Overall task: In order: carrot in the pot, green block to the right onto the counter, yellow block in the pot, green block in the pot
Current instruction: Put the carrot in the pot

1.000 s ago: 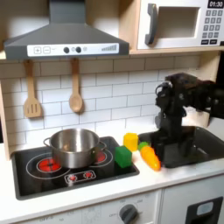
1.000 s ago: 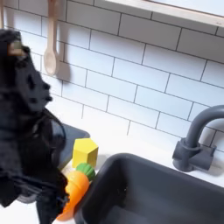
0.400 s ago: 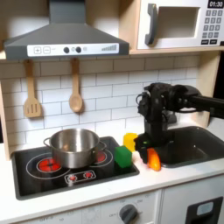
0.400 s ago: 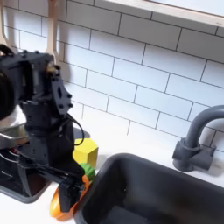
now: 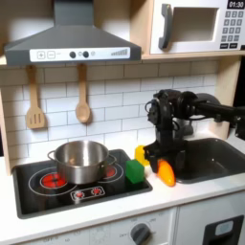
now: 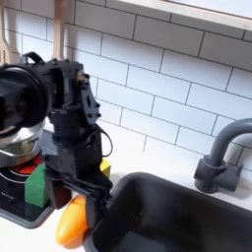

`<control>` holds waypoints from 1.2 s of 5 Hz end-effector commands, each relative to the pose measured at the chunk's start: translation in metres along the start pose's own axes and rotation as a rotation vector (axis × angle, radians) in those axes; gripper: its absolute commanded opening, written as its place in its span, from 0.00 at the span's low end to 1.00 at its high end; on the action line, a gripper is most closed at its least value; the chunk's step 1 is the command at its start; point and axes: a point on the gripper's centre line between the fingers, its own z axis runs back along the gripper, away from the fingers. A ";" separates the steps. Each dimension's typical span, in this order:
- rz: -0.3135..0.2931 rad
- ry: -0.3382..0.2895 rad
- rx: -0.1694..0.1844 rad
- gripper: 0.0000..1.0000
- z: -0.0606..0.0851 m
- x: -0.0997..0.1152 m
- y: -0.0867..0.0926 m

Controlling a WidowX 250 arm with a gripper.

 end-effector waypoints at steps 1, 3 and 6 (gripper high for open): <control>-0.020 0.013 -0.008 1.00 -0.014 0.006 -0.003; -0.005 -0.048 0.027 0.00 -0.001 0.010 0.000; 0.116 -0.180 0.051 0.00 0.065 -0.003 0.028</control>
